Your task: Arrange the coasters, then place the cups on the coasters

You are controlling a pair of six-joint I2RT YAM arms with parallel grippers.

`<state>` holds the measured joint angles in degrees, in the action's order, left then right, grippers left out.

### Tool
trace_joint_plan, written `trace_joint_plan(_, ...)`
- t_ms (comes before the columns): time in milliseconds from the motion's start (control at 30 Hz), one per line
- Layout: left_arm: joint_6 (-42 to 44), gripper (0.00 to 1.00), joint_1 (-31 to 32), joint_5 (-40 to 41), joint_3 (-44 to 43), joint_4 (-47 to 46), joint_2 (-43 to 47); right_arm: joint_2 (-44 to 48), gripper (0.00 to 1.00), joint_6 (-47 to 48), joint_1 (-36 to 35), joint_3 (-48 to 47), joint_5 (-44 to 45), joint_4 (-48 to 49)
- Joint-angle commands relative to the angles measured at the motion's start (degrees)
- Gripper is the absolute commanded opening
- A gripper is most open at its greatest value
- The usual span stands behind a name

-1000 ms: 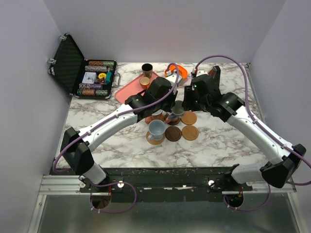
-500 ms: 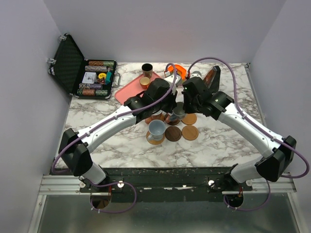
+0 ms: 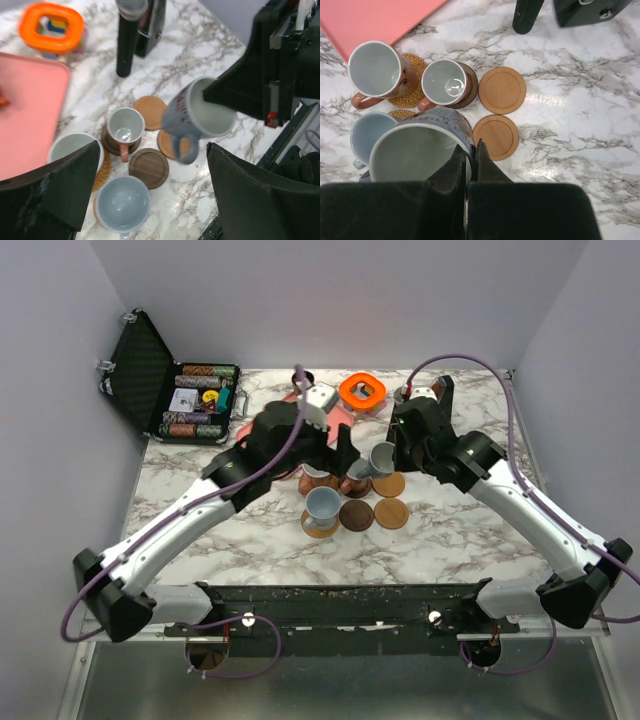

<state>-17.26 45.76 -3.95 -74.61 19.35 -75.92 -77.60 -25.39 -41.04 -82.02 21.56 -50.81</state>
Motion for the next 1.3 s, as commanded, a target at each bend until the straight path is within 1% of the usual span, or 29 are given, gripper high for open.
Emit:
trace_joint_plan(0,3.10,0.99,-4.96,-0.19,4.11,0.07,12.09,5.00,0.01,1.74,0.26,-1.04,4.27,-1.57)
trace_joint_plan(67,4.85,0.99,-8.21,0.08,5.52,1.12,15.70,5.88,0.01,2.71,0.26,0.45,4.54,-1.58)
trace_joint_plan(167,5.57,0.99,-14.19,3.40,6.40,2.97,17.82,6.94,0.01,3.94,0.34,3.43,4.02,-0.53)
trace_joint_plan(200,5.57,0.99,-15.94,3.33,6.93,2.71,18.26,7.37,0.01,3.94,0.34,4.40,3.58,-0.17)
trace_joint_plan(300,4.69,0.99,-20.43,0.62,9.82,-0.10,18.35,9.04,0.01,6.13,0.34,7.48,-2.55,3.16)
trace_joint_plan(367,3.38,0.99,-24.03,-1.93,11.58,-1.94,16.87,10.45,0.01,7.45,0.34,10.20,-6.08,5.97)
trace_joint_plan(467,1.35,0.99,-27.91,-4.40,14.83,-4.49,15.63,10.98,0.01,8.07,0.34,12.67,-8.28,6.95)
trace_joint_plan(567,1.26,0.99,-28.97,-3.27,17.30,-5.12,16.06,9.84,0.01,9.04,0.26,14.16,-10.74,6.95)
trace_joint_plan(700,2.05,0.99,-28.97,-1.60,19.15,-6.17,17.82,8.53,0.01,9.13,0.26,17.85,-14.34,11.33)
trace_joint_plan(833,2.75,0.99,-28.97,-0.98,19.59,-6.26,18.18,5.89,0.01,9.21,0.08,19.44,-18.48,15.56)
trace_joint_plan(1100,3.37,0.99,-28.97,-0.71,19.85,-6.17,17.91,0.35,0.01,9.56,-2.29,21.37,-16.29,20.04)
trace_joint_plan(1267,3.46,0.99,-28.97,-1.24,20.03,-6.43,17.74,-3.42,0.01,11.06,-2.29,21.02,-15.41,20.48)
